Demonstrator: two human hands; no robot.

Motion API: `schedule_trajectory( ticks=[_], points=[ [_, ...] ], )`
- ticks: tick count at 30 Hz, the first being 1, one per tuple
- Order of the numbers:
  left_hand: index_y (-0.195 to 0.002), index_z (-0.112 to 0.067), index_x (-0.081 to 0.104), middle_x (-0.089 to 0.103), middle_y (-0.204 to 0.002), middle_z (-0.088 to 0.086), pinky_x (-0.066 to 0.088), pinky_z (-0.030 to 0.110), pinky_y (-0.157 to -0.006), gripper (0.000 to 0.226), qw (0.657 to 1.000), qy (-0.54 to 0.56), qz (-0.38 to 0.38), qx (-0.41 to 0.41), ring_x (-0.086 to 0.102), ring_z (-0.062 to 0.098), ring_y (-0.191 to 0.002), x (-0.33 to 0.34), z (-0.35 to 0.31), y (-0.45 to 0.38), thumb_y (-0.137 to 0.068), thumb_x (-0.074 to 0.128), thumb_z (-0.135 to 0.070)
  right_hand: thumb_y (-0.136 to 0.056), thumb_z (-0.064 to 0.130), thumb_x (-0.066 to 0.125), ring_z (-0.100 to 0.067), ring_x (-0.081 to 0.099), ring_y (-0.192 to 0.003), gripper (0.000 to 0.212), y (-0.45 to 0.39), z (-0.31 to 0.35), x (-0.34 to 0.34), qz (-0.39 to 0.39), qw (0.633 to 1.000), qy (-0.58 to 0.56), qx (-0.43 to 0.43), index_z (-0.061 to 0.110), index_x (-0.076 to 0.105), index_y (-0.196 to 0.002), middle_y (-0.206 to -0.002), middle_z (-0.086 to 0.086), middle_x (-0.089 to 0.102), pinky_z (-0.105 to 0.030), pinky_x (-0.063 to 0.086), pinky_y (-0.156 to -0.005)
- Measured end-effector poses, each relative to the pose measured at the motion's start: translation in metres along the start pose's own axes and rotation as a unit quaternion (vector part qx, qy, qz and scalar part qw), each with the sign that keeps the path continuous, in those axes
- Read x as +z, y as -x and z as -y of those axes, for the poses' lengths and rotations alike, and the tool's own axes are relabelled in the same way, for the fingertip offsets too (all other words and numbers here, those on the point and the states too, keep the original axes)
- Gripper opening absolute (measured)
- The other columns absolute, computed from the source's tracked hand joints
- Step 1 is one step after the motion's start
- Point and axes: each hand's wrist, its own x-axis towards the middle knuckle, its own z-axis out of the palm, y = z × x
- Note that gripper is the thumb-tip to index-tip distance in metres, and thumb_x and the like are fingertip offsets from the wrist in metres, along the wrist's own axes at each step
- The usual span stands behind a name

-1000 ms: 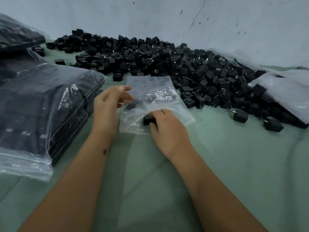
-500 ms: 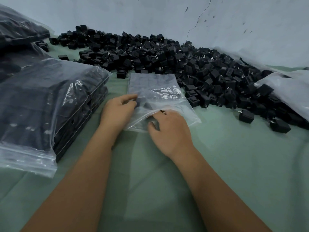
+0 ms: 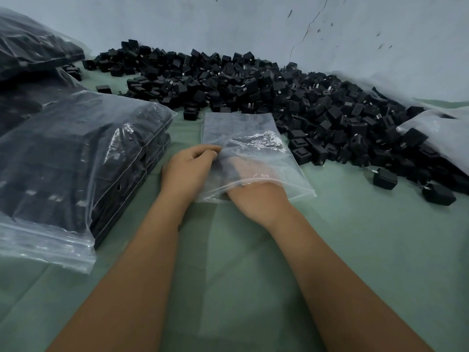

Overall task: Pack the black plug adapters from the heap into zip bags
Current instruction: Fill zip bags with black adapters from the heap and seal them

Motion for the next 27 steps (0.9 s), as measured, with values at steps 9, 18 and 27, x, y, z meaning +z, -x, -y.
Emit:
schedule_trajectory(
  ticks=[9,18,27],
  points=[
    [-0.088,-0.054,0.07,0.072,-0.109,-0.016,0.044,0.037,-0.105,0.028,0.993,-0.1,-0.007,0.056,0.059,0.013,-0.114,0.001,-0.001,0.007,-0.069,0.051,-0.047,-0.089,0.029,0.047,-0.025,0.054,-0.095,0.018,0.005,-0.004,0.007,-0.125,0.986,0.048,-0.103,0.024,0.059,-0.101,-0.102,0.0,0.063,-0.034,0.037,-0.08],
    [-0.114,-0.048,0.067,0.066,-0.123,-0.007,0.047,0.042,-0.1,0.038,0.972,-0.219,0.012,0.085,0.058,0.024,-0.111,-0.001,-0.002,0.008,-0.082,0.068,-0.029,-0.079,0.013,0.05,-0.021,0.049,-0.057,0.019,0.039,-0.016,-0.023,-0.36,0.916,0.012,-0.179,0.008,0.063,-0.065,-0.061,-0.002,0.057,-0.033,0.039,-0.049],
    [-0.101,-0.015,0.077,0.064,-0.13,0.01,0.037,0.056,-0.106,0.027,0.923,-0.221,-0.075,0.306,0.051,0.033,-0.128,0.023,-0.029,0.041,-0.085,0.055,-0.014,-0.081,0.019,0.054,-0.03,0.04,-0.122,0.042,0.067,-0.176,-0.102,-0.505,0.794,-0.089,0.327,0.016,0.06,-0.123,-0.131,-0.013,0.045,-0.033,0.031,-0.104]
  ],
)
